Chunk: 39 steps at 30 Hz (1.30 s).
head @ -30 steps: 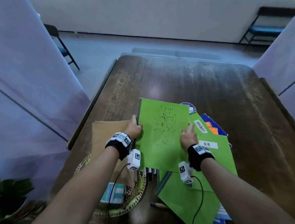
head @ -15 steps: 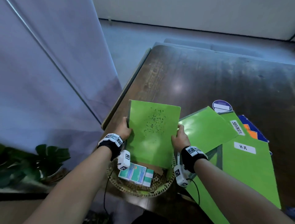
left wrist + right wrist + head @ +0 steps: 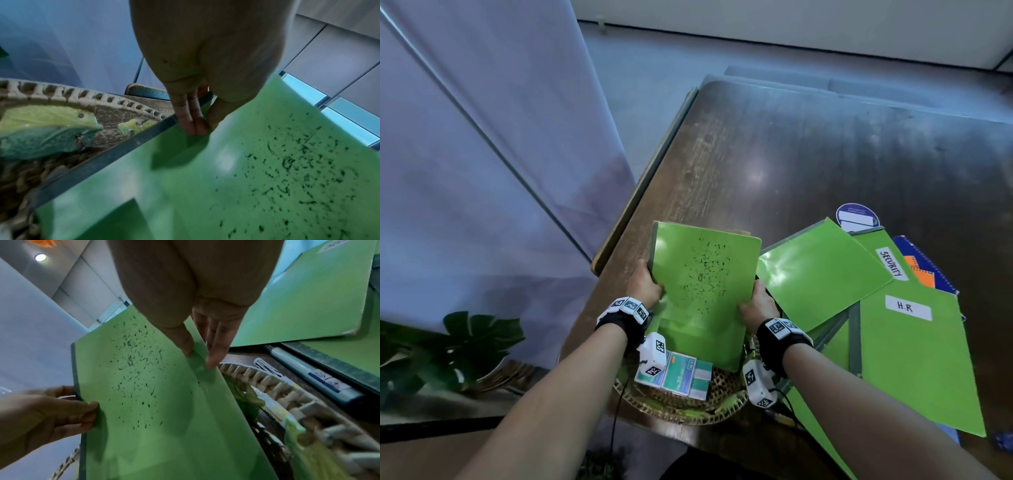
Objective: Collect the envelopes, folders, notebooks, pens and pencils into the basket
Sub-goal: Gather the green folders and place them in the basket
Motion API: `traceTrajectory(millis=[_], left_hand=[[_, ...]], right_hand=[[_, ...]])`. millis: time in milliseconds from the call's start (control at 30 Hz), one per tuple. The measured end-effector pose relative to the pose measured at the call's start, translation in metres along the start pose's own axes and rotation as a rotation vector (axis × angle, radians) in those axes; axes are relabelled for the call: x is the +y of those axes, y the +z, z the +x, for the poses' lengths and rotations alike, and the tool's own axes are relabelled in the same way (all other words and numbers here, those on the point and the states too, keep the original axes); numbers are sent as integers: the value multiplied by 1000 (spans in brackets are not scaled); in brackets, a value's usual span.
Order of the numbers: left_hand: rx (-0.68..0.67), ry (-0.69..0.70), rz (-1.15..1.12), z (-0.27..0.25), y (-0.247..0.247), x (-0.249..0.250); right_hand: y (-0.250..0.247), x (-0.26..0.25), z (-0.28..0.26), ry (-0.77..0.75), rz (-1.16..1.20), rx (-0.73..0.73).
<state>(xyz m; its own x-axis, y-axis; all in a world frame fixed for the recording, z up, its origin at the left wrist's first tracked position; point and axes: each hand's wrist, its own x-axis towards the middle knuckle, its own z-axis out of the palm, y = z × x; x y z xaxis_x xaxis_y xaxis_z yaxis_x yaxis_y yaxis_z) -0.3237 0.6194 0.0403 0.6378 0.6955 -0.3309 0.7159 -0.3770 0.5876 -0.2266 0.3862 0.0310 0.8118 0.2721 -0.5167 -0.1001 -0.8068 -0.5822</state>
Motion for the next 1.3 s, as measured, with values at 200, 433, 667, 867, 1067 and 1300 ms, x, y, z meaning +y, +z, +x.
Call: traceTrajectory(millis=[200,433,667,867,1067,1300], left_hand=[[25,32,-81,3,3,1],[-13,3,-97,-1,8,-1],[34,-8,51,-6,14,9],[168,239,194,-13,27,50],[-16,502,120,-17,74,126],[-216,598,105,-16,148,209]], right_hand=[[5,2,8,-26,31,62],[5,1,8,2,-45,41],[6,2,11,-7,-65,42],[-20,11,16,-24,-29,61],[-85,51,27,46,-4,162],[-166,105,55,221,9,182]])
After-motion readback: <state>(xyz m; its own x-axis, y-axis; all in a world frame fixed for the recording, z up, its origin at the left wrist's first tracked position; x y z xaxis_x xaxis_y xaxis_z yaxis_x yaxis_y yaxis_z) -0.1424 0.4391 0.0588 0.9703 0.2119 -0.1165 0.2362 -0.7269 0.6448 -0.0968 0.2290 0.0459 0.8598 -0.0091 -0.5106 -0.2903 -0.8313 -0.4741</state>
